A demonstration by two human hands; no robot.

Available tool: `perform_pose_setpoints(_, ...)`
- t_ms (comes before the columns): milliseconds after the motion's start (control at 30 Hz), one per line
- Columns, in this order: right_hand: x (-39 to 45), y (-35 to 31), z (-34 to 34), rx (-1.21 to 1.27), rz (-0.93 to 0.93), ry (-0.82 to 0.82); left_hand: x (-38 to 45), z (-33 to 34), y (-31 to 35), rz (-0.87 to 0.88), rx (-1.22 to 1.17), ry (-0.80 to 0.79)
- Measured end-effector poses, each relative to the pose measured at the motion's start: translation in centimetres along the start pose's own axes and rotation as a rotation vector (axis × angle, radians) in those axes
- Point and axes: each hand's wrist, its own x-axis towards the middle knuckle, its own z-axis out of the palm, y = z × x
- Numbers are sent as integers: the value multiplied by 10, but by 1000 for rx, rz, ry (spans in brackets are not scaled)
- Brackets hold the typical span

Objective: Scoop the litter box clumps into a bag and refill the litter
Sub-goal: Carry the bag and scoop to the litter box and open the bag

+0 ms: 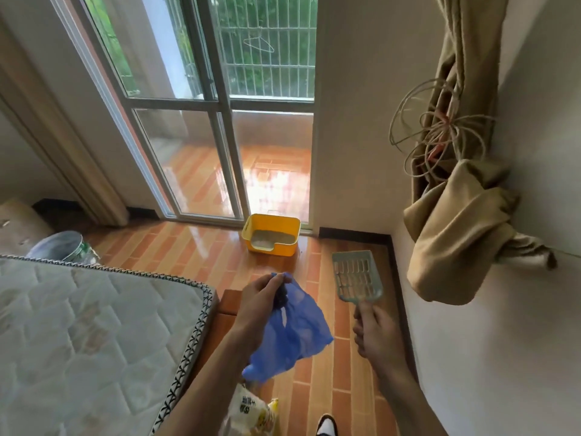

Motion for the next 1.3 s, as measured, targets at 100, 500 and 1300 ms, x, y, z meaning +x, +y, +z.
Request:
perform_pose_setpoints(100, 59, -23, 1, 0, -22, -37, 45, 17, 16, 17, -3, 25)
perform_pose_setpoints(500, 251, -98, 56, -51, -72, -111, 221, 20, 79, 36, -87, 110)
perform_pose_setpoints(1300, 560, -182, 297, -214, -108, -425, 545, -55, 107, -81, -110, 251)
